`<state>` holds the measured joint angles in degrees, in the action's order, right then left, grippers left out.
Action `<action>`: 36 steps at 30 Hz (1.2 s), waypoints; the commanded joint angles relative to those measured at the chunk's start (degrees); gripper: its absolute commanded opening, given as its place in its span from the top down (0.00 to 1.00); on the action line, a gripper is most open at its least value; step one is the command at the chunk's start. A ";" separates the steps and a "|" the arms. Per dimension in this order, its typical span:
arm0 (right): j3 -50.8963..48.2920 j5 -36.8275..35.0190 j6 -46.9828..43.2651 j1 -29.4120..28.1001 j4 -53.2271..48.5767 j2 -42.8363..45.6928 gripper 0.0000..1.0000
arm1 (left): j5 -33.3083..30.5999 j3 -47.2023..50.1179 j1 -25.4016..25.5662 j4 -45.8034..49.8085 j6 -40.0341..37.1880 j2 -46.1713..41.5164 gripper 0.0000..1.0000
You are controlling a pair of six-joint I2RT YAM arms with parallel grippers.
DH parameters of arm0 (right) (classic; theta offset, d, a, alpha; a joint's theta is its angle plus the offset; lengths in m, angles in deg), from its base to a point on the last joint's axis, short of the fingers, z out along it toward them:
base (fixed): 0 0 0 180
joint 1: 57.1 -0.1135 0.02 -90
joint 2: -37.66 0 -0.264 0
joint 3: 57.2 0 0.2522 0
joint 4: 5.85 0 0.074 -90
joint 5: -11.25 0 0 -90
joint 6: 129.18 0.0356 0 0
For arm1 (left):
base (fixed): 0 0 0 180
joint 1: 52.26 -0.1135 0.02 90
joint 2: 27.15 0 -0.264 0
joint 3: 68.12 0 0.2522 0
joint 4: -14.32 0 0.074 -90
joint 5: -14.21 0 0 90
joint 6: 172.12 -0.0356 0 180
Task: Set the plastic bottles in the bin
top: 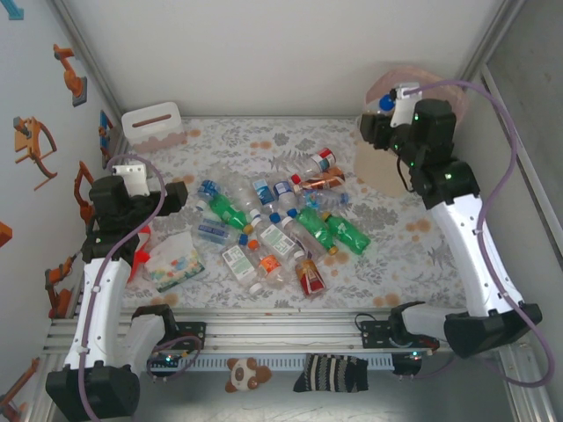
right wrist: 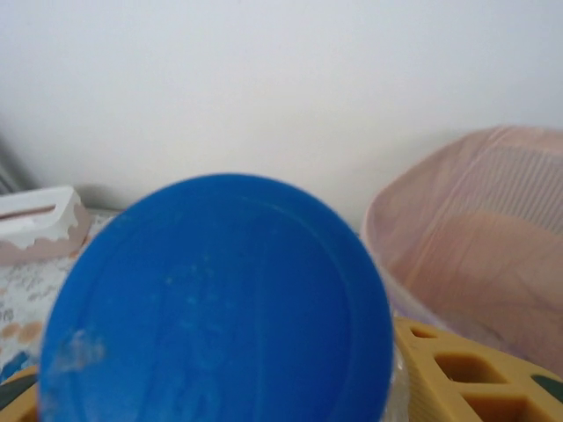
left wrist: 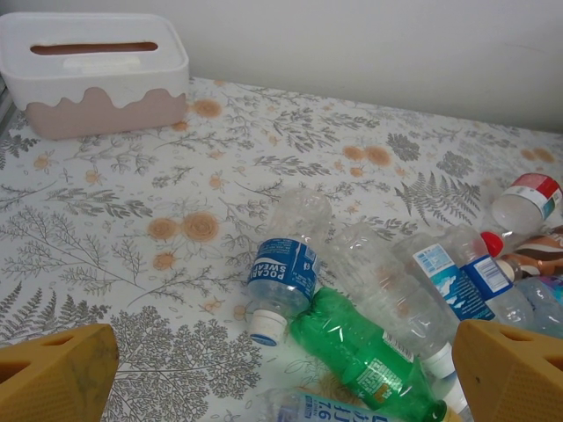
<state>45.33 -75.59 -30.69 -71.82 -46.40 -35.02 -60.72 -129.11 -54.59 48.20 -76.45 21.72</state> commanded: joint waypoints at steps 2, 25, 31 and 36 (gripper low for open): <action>7.70 3.21 2.38 5.11 -3.20 -5.79 0.67 | 1.33 0.55 -0.41 -1.64 0.04 -1.14 0.03; 34.97 17.20 13.12 21.58 -21.24 -39.35 0.70 | 1.72 0.62 -0.72 -1.34 0.09 -1.09 0.03; 41.30 19.87 12.55 21.77 -26.63 -48.25 0.71 | 1.48 0.71 -0.68 -1.23 0.03 -1.49 0.03; 45.59 21.38 10.53 21.87 -31.11 -54.28 0.71 | 0.84 0.20 -0.84 -0.52 -0.53 -0.80 0.03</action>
<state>87.84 -56.60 -18.82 -50.29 -72.58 -87.66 -59.72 -129.00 -54.98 47.83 -76.45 20.73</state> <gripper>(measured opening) 0.505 0.968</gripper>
